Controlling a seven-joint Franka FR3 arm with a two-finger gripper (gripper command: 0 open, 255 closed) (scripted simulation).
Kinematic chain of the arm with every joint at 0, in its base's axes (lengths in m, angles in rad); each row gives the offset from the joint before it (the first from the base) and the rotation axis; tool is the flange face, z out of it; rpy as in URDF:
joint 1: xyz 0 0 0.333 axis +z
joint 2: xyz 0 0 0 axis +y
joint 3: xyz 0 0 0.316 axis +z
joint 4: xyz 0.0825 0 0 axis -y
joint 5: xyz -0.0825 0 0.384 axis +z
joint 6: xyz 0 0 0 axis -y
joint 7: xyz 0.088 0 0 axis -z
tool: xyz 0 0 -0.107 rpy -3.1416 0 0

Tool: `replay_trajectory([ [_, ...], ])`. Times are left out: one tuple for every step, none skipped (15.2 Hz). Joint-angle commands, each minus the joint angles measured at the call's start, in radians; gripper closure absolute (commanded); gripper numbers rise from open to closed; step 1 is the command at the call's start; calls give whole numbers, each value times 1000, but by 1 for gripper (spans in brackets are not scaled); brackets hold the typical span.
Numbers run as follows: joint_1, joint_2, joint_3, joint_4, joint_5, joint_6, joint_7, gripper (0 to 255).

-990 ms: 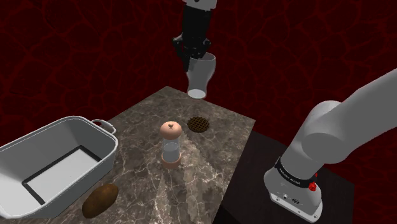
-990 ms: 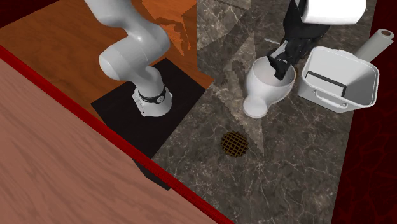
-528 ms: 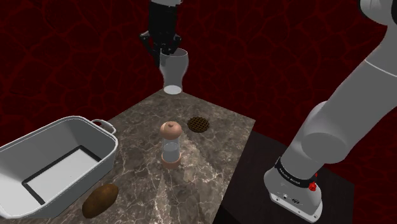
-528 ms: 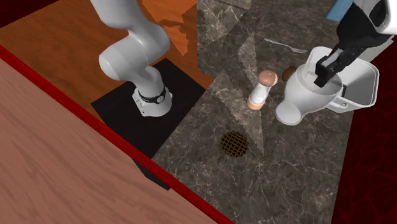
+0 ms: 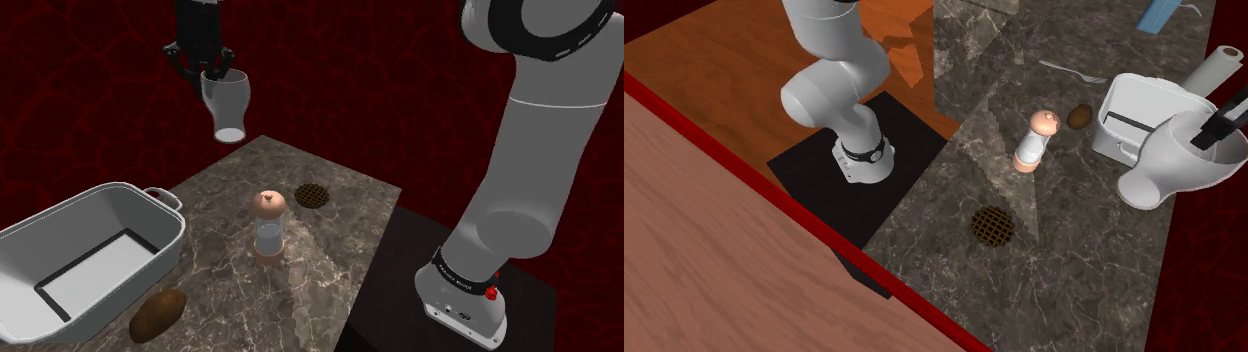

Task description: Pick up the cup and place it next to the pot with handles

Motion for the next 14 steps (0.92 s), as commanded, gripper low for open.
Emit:
replay_trajectory([
  [28, 106, 0, 133, -42, -33, 18, 255],
  [49, 164, -2, 214, -63, -60, 27, 255],
  [73, 225, -5, 305, -85, -91, 34, 255],
  [102, 293, -11, 410, -106, -130, 38, 255],
  [137, 375, -18, 542, -130, -180, 39, 255],
  [169, 444, -27, 660, -147, -228, 36, 255],
  [160, 427, -27, 617, -141, -201, 38, 255],
  [152, 413, -26, 578, -138, -177, 39, 255],
  [145, 402, -24, 545, -135, -156, 41, 255],
  [138, 392, -23, 513, -132, -135, 42, 255],
  [132, 384, -22, 484, -130, -115, 43, 255],
  [127, 376, -21, 458, -128, -96, 44, 255],
  [122, 369, -20, 432, -127, -78, 45, 255],
  [118, 363, -20, 409, -125, -60, 46, 255],
])
